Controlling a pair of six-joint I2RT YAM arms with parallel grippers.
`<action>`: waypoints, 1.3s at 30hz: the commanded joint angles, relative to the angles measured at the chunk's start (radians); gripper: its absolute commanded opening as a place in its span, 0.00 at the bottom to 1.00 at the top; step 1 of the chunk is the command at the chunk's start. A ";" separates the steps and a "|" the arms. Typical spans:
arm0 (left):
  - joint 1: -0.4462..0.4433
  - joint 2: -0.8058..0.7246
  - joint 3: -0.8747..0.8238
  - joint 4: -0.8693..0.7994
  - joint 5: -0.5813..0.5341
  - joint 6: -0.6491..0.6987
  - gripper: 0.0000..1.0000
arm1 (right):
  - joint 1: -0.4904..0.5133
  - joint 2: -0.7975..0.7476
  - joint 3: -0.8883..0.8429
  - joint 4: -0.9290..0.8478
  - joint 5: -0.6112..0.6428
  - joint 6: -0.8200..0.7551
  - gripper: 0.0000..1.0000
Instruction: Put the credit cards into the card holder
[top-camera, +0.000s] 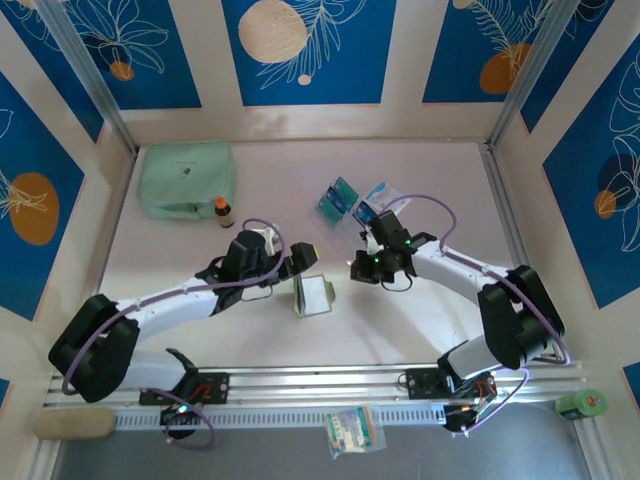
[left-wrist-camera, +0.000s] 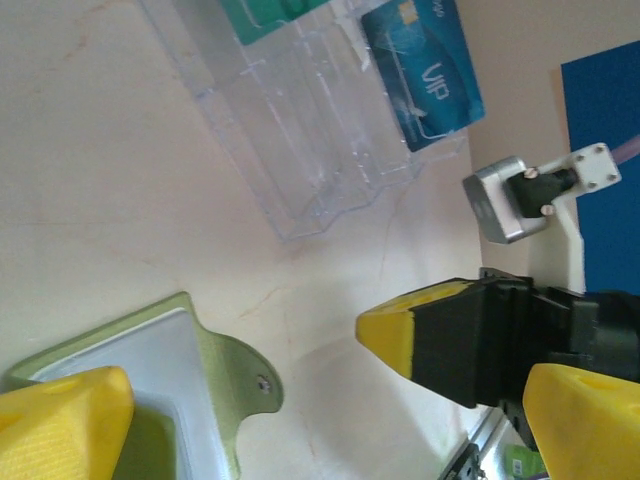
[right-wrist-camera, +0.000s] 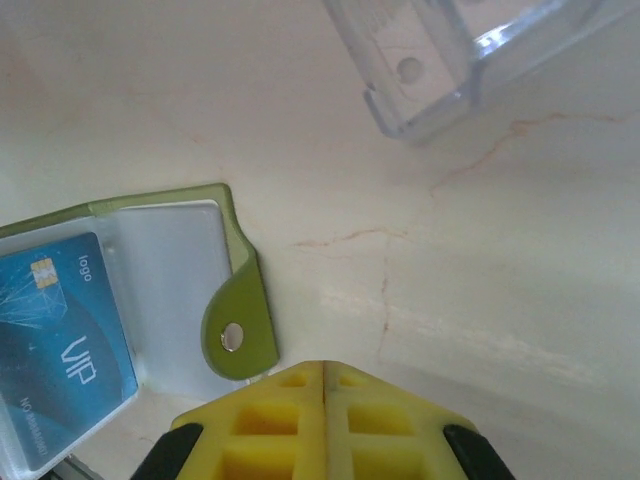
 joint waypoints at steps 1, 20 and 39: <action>-0.025 -0.002 0.044 -0.011 0.008 -0.018 1.00 | -0.009 -0.030 -0.015 -0.007 -0.051 0.004 0.00; -0.138 0.268 0.072 0.155 -0.033 -0.079 1.00 | 0.012 -0.114 -0.107 0.031 -0.110 0.038 0.00; -0.104 0.239 0.181 0.014 -0.032 -0.006 1.00 | 0.135 -0.135 -0.047 0.034 -0.073 0.074 0.00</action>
